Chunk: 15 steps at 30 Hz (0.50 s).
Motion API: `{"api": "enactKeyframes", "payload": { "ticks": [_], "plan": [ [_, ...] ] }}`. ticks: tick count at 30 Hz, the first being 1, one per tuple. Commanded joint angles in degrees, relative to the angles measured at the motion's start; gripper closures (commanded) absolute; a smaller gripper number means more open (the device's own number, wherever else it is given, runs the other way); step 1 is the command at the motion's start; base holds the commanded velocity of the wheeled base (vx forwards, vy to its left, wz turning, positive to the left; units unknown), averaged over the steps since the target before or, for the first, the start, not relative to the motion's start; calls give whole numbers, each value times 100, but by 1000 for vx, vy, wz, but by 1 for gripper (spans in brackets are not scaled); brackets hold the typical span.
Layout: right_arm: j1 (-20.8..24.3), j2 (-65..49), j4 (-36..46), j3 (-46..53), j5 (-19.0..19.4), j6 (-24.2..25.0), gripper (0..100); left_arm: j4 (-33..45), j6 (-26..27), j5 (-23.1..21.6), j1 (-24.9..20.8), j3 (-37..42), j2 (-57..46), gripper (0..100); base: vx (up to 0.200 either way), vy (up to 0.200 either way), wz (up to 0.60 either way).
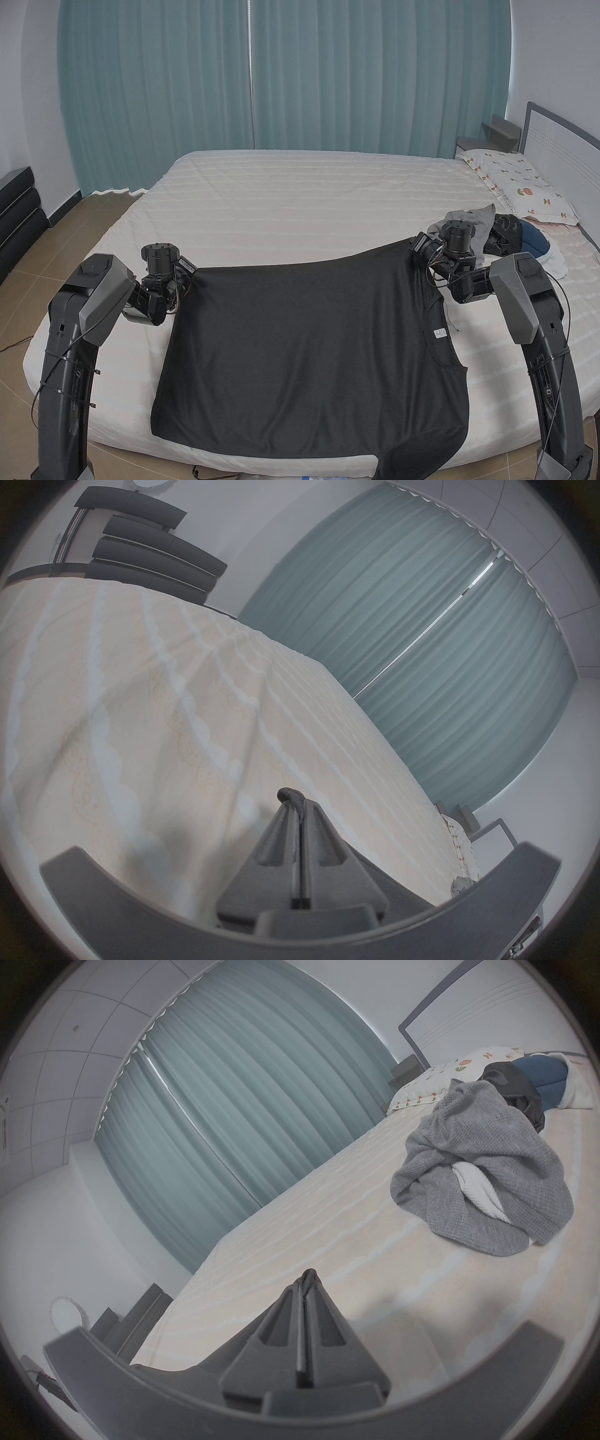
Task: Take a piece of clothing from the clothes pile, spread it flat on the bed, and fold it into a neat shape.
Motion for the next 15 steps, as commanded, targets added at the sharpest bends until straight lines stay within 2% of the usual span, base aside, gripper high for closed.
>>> {"api": "enactKeyframes", "payload": {
  "ticks": [1, 6, 7, 10, 11, 15],
  "plan": [
    [-9, 148, -7, 4, 28, -41, 100, 21, -3, -9, 8, -159, 160, 100, 0, 0, 0],
    [26, 351, 11, 4, 54, -50, 100, 126, 6, -18, -1, -238, 204, 100, 0, 0, 0],
    [35, 394, 11, 4, 54, -50, 0, 188, 6, -18, -10, -247, 204, 100, 0, 0, 0],
    [53, 482, 11, 4, 54, -50, 0, 311, 6, -18, -10, -326, 213, 100, 0, 0, 0],
    [53, 518, 2, 4, 54, -50, 0, 346, 6, -18, -1, -352, 222, 0, 0, 0, 0],
    [53, 500, 11, 4, 37, -41, 0, 364, 6, -9, -10, -388, 266, 0, 0, 0, 0]
  ]
}}
